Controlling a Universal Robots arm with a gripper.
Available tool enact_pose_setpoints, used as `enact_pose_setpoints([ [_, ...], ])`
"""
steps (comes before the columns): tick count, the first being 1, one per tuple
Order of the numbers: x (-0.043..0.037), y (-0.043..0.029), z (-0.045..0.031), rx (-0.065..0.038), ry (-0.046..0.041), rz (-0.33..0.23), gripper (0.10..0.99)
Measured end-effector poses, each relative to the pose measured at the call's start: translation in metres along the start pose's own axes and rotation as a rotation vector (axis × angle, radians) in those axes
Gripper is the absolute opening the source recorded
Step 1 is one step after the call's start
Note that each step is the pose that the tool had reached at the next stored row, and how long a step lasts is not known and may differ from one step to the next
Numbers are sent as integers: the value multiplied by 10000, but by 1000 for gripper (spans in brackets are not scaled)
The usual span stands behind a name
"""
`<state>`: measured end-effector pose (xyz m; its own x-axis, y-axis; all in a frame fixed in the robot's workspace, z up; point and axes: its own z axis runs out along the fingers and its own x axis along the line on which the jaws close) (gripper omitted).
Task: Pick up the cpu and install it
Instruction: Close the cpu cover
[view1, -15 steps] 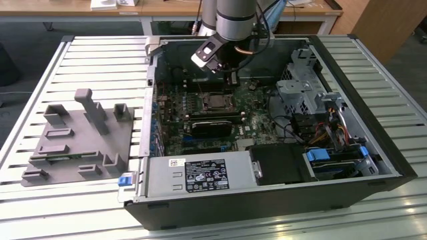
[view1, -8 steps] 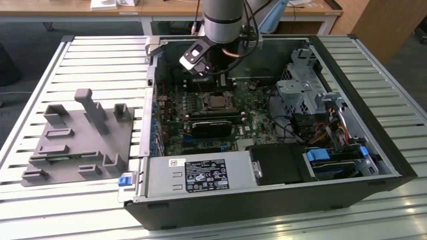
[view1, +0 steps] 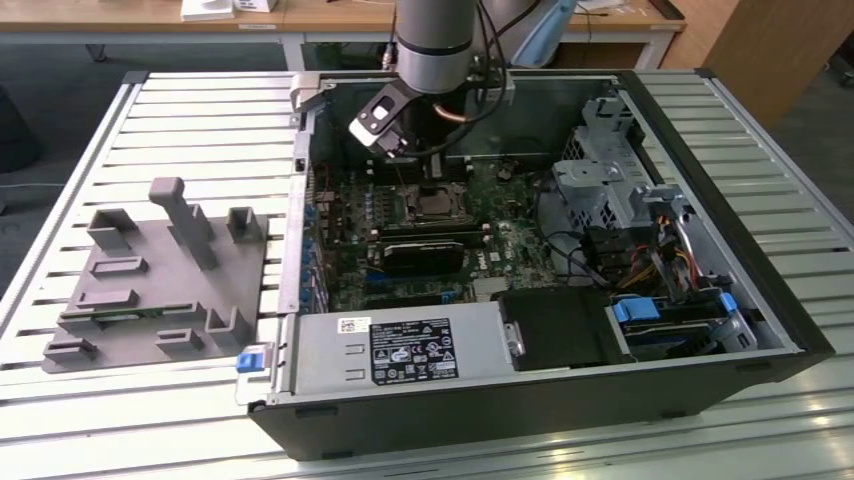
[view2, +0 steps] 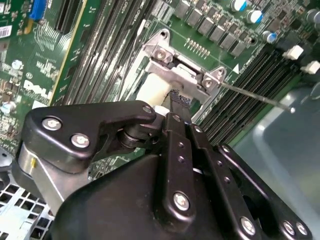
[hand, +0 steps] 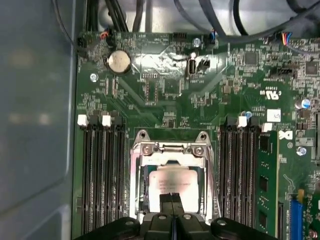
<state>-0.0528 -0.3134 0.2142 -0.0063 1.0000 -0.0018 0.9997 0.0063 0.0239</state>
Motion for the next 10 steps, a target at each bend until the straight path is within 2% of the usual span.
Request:
enact_pose_setpoints([
  [4,1,-62,38,1,-1,1,106],
  [10,1,-96,90,0,0,1,106],
])
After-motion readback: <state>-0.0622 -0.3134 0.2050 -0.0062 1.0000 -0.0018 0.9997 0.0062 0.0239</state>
